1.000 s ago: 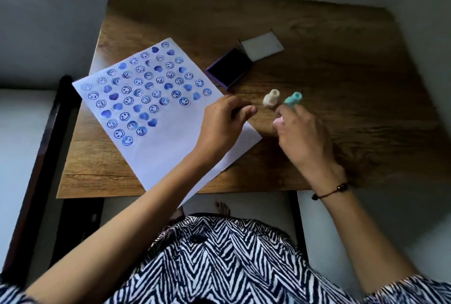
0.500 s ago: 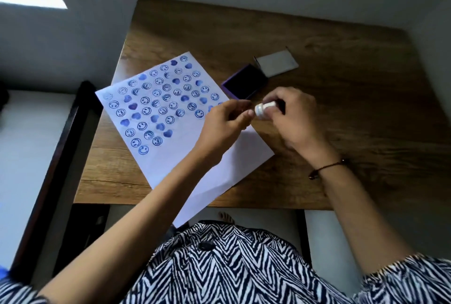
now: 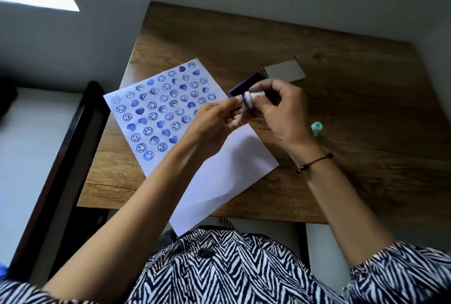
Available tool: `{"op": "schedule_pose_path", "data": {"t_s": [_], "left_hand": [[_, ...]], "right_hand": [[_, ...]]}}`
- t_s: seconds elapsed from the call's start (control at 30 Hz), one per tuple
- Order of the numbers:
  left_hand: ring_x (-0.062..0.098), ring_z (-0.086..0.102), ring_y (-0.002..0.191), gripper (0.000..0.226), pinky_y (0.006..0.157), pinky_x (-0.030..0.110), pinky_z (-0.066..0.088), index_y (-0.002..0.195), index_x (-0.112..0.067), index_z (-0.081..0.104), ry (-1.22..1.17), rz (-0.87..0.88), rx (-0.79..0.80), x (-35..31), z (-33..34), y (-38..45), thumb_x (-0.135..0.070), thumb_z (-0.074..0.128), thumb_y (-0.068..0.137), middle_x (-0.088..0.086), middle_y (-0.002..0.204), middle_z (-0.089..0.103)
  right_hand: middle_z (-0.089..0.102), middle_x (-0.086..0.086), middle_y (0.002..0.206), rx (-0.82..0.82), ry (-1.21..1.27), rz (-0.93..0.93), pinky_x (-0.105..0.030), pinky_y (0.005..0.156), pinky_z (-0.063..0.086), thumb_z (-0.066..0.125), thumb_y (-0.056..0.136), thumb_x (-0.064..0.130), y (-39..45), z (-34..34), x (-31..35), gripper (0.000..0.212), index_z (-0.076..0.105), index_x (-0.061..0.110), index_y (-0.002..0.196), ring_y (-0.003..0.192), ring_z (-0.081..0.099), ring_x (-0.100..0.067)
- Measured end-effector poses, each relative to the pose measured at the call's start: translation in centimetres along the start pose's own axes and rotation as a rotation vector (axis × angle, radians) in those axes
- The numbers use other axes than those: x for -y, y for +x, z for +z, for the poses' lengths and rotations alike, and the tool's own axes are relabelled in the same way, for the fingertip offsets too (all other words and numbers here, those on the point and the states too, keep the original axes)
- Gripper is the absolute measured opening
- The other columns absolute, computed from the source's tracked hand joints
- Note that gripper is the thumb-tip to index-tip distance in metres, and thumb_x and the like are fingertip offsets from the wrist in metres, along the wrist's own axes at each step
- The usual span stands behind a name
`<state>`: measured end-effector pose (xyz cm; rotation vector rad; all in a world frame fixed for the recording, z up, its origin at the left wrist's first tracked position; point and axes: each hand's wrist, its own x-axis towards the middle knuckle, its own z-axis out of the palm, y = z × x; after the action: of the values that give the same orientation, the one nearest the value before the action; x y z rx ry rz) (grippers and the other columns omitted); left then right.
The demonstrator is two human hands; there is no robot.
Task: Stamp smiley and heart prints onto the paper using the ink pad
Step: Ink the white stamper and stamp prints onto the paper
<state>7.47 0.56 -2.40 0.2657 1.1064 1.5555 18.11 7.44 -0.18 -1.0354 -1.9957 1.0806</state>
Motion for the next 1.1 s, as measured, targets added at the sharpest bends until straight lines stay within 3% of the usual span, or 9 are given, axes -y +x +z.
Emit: {"op": "schedule_pose_path", "data": {"t_s": [0.07, 0.13, 0.3, 0.53, 0.73, 0.97, 1.1], "left_hand": [[0.007, 0.056, 0.048, 0.022, 0.051, 0.013, 0.051, 0.07, -0.006, 0.057, -0.057, -0.024, -0.064, -0.4, -0.4, 0.3, -0.006, 0.045, 0.088, 0.001, 0.053, 0.059], [0.008, 0.055, 0.051, 0.019, 0.051, 0.012, 0.051, 0.072, -0.005, 0.057, -0.061, -0.014, -0.098, -0.6, -1.0, 0.5, -0.006, 0.045, 0.087, 0.004, 0.061, 0.055], [0.013, 0.042, 0.061, 0.015, 0.059, 0.016, 0.046, 0.072, -0.005, 0.051, 0.016, 0.065, -0.049, -0.2, -1.9, 0.4, -0.006, 0.047, 0.086, 0.007, 0.069, 0.043], [0.007, 0.054, 0.048, 0.023, 0.056, 0.014, 0.051, 0.066, -0.006, 0.061, 0.052, 0.134, -0.116, -1.2, -2.7, 0.0, -0.006, 0.049, 0.085, -0.004, 0.05, 0.06], [0.008, 0.053, 0.049, 0.025, 0.055, 0.014, 0.049, 0.064, -0.007, 0.06, 0.042, 0.145, -0.111, -1.2, -2.5, -0.5, -0.005, 0.048, 0.086, -0.001, 0.052, 0.058], [0.009, 0.053, 0.049, 0.024, 0.053, 0.014, 0.048, 0.067, -0.007, 0.06, 0.07, 0.141, -0.085, -0.8, -2.1, -0.7, -0.005, 0.047, 0.087, 0.004, 0.061, 0.055], [0.008, 0.055, 0.049, 0.027, 0.055, 0.015, 0.05, 0.064, -0.009, 0.062, 0.103, 0.147, -0.096, -0.7, -2.6, -0.7, -0.006, 0.047, 0.088, -0.004, 0.051, 0.06]], "right_hand": [[0.063, 0.008, 0.081, -0.057, -0.114, -0.149, -0.027, 0.072, 0.052, 0.057, 0.08, 0.008, 1.7, -0.5, 0.5, 0.011, 0.065, 0.013, 0.085, 0.078, 0.06, -0.008], [0.066, -0.005, 0.089, -0.035, -0.313, -0.23, -0.033, 0.074, 0.049, 0.053, 0.079, 0.007, 4.4, -0.8, 0.4, 0.012, 0.064, 0.007, 0.086, 0.085, 0.059, -0.018], [0.062, -0.022, 0.108, 0.254, -0.894, -0.274, -0.04, 0.082, 0.044, 0.054, 0.08, -0.003, 6.5, 2.0, -2.7, 0.019, 0.059, -0.001, 0.098, 0.101, 0.053, -0.036], [0.064, -0.019, 0.099, 0.297, -0.853, -0.312, -0.033, 0.069, 0.04, 0.057, 0.078, 0.0, 7.9, 1.5, -2.7, 0.013, 0.064, 0.003, 0.088, 0.094, 0.055, -0.033], [0.063, -0.018, 0.101, 0.352, -0.794, -0.255, -0.028, 0.068, 0.037, 0.055, 0.079, -0.002, 7.4, 1.5, -2.2, 0.013, 0.063, 0.005, 0.088, 0.092, 0.057, -0.033], [0.06, -0.018, 0.102, 0.346, -0.789, -0.238, -0.037, 0.074, 0.046, 0.055, 0.079, -0.002, 6.7, 2.0, -2.3, 0.013, 0.061, 0.006, 0.087, 0.094, 0.056, -0.035], [0.059, -0.019, 0.106, 0.324, -0.788, -0.255, -0.04, 0.073, 0.046, 0.054, 0.078, -0.005, 6.2, 2.6, -2.4, 0.016, 0.06, 0.004, 0.091, 0.094, 0.056, -0.037]]}}
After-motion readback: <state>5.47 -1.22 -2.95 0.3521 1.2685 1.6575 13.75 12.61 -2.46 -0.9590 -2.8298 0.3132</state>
